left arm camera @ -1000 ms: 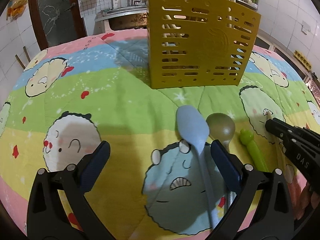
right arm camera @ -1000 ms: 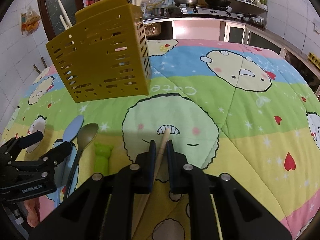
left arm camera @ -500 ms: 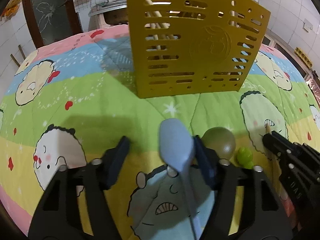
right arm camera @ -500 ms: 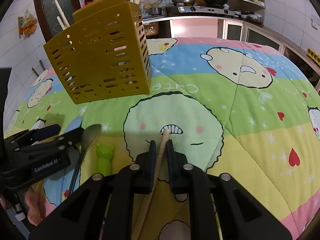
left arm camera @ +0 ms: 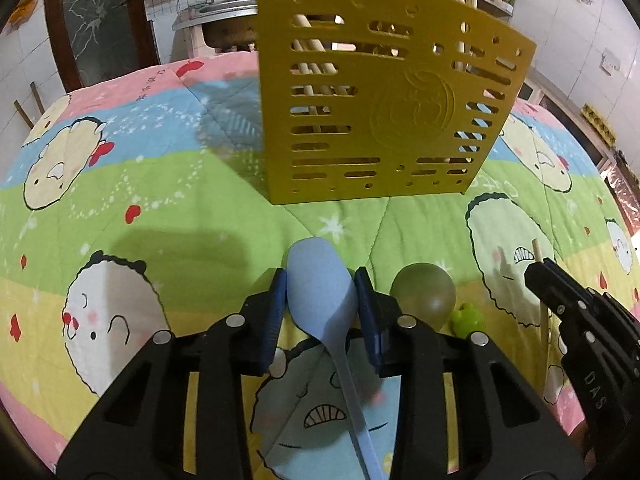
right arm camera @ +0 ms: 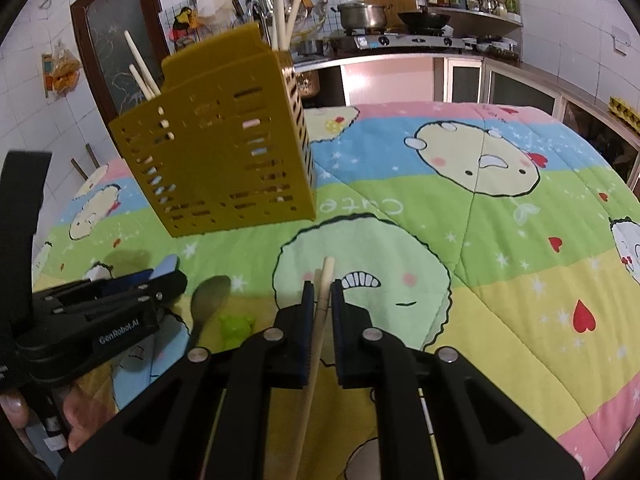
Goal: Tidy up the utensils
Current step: 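Lift the blue spatula and chopstick and carry them above the holder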
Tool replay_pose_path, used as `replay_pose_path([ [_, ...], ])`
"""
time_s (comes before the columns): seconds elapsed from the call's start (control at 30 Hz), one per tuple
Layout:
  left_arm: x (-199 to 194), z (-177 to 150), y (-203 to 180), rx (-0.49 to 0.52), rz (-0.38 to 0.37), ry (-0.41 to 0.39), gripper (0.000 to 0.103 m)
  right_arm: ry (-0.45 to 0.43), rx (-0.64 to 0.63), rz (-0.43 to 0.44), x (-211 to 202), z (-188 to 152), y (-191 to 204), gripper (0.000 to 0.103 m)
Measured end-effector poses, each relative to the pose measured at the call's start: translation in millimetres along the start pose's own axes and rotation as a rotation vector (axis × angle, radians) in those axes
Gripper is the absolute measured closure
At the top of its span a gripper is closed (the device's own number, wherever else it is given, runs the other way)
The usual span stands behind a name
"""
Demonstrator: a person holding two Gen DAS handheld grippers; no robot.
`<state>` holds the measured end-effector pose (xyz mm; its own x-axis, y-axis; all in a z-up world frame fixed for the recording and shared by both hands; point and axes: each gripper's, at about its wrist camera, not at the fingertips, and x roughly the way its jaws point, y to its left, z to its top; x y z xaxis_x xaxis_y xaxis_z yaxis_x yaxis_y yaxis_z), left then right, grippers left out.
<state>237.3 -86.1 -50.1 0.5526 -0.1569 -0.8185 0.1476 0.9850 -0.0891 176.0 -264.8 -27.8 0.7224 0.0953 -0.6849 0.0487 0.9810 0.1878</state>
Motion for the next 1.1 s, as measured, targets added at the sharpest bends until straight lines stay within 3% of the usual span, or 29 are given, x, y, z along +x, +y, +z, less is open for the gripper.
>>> replay_pose_path([
  [0.37,-64.5,-5.1,7.2,0.021,0.018,-0.208,0.070,-0.190,0.026,0.014,-52.5,11.2,-1.6,0.096],
  [0.63,-111.2,-9.5,5.6,0.041,-0.010,-0.352,0.073,-0.324,0.001,0.003,-91.5,16.6,4.1,0.097],
  [0.67,-114.5,-10.5,4.4,0.048,-0.010,-0.363,0.078,-0.335,-0.001,0.003,-95.1,16.8,4.4,0.097],
  [0.7,-117.9,-11.3,3.4,0.058,-0.012,-0.373,0.094,-0.349,-0.004,0.002,-99.3,17.5,4.9,0.097],
  [0.73,-119.6,-11.8,3.3,0.063,-0.016,-0.375,0.100,-0.358,-0.006,0.003,-102.1,17.9,5.1,0.097],
  [1.1,-120.8,-12.1,12.2,0.073,-0.037,-0.389,0.100,-0.419,-0.011,0.005,-115.7,21.7,7.0,0.097],
])
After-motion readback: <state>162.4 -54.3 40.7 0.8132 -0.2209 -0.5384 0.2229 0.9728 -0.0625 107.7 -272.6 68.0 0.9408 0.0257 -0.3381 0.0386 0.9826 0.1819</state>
